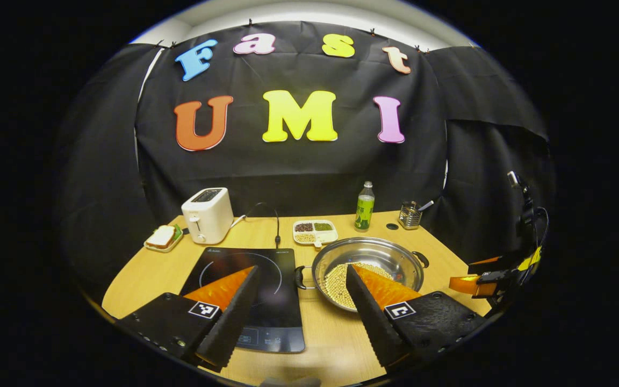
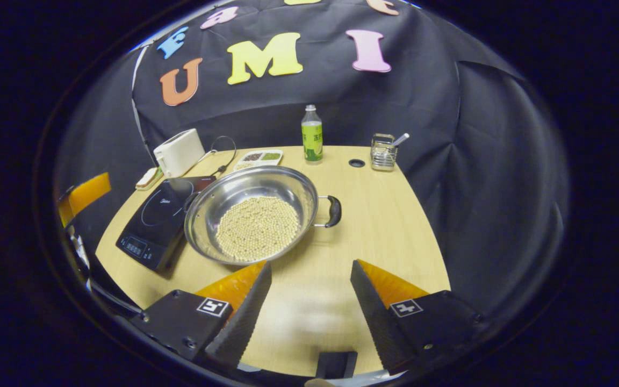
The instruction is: First push the handle of the pot to place it horizontally, then grasp the pot with both hands and set it on the induction cooktop.
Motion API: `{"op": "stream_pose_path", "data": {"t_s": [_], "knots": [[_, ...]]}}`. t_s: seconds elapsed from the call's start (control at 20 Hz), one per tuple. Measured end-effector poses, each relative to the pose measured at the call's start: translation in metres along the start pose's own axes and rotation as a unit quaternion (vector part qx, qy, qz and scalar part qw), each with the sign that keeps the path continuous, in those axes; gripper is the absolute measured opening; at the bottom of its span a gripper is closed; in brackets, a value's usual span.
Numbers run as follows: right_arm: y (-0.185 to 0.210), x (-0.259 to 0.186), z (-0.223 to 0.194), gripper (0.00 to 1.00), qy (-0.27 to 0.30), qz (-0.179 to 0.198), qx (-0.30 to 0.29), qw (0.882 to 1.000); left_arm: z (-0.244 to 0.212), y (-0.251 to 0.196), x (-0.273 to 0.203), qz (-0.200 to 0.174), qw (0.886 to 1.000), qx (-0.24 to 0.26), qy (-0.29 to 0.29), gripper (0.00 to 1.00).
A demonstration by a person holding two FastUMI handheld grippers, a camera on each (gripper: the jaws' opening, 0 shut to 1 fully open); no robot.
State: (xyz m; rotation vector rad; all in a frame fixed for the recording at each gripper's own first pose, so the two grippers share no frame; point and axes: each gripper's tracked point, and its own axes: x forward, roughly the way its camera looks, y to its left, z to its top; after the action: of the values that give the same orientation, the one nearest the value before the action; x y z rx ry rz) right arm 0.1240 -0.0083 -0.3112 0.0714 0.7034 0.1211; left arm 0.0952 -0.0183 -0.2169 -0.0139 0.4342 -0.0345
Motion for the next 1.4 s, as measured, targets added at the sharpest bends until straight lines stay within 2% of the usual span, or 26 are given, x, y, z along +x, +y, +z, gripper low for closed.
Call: {"op": "stream_pose_path", "data": {"t_s": [0.2, 0.5, 0.55, 0.6, 0.65, 0.8, 0.9, 0.95, 1.0, 1.05, 1.1, 1.2, 1.25, 1.35, 1.4], "knots": [[-0.011, 0.054, 0.027, 0.94, 0.021, 0.015, -0.011, 1.000, -0.030, -0.006, 0.060, 0.003, 0.999, -0.016, 0.047, 0.96], [-0.023, 0.116, 0.041, 0.94, 0.057, 0.026, -0.027, 0.998, -0.062, 0.004, 0.128, 0.028, 0.995, -0.013, 0.100, 0.96], [-0.023, 0.122, 0.041, 0.94, 0.063, 0.027, -0.030, 0.997, -0.067, 0.004, 0.134, 0.030, 0.994, -0.013, 0.108, 0.85], [-0.022, 0.129, 0.041, 0.94, 0.068, 0.032, -0.033, 0.997, -0.070, 0.003, 0.139, 0.031, 0.993, -0.013, 0.115, 0.94], [-0.021, 0.133, 0.040, 0.93, 0.071, 0.035, -0.034, 0.996, -0.073, 0.001, 0.143, 0.030, 0.992, -0.012, 0.122, 0.90], [-0.023, 0.143, 0.038, 0.77, 0.082, 0.041, -0.035, 0.995, -0.081, -0.006, 0.153, 0.026, 0.990, -0.008, 0.137, 0.83], [-0.024, 0.144, 0.038, 0.80, 0.085, 0.045, -0.031, 0.995, -0.082, -0.002, 0.159, 0.036, 0.990, 0.007, 0.138, 0.83], [-0.025, 0.146, 0.039, 0.79, 0.086, 0.046, -0.030, 0.995, -0.082, 0.001, 0.159, 0.046, 0.989, 0.012, 0.142, 0.83], [-0.025, 0.148, 0.039, 0.76, 0.089, 0.046, -0.029, 0.995, -0.084, 0.003, 0.159, 0.048, 0.988, 0.011, 0.148, 0.78], [-0.026, 0.148, 0.038, 0.75, 0.092, 0.045, -0.028, 0.994, -0.085, 0.003, 0.159, 0.048, 0.987, 0.011, 0.150, 0.83], [-0.026, 0.149, 0.039, 0.73, 0.094, 0.040, -0.022, 0.995, -0.085, 0.003, 0.159, 0.048, 0.987, 0.011, 0.153, 0.67], [-0.027, 0.151, 0.040, 0.70, 0.096, 0.026, -0.015, 0.995, -0.097, 0.012, 0.178, 0.064, 0.985, 0.014, 0.159, 0.65], [-0.028, 0.150, 0.037, 0.68, 0.099, 0.020, -0.018, 0.995, -0.088, 0.009, 0.160, 0.067, 0.984, 0.010, 0.163, 0.53], [-0.028, 0.149, 0.039, 0.66, 0.101, 0.017, -0.018, 0.995, -0.087, 0.009, 0.159, 0.069, 0.983, 0.013, 0.169, 0.53], [-0.027, 0.149, 0.039, 0.65, 0.100, 0.015, -0.011, 0.995, -0.087, 0.008, 0.159, 0.070, 0.983, 0.014, 0.171, 0.63]]}}
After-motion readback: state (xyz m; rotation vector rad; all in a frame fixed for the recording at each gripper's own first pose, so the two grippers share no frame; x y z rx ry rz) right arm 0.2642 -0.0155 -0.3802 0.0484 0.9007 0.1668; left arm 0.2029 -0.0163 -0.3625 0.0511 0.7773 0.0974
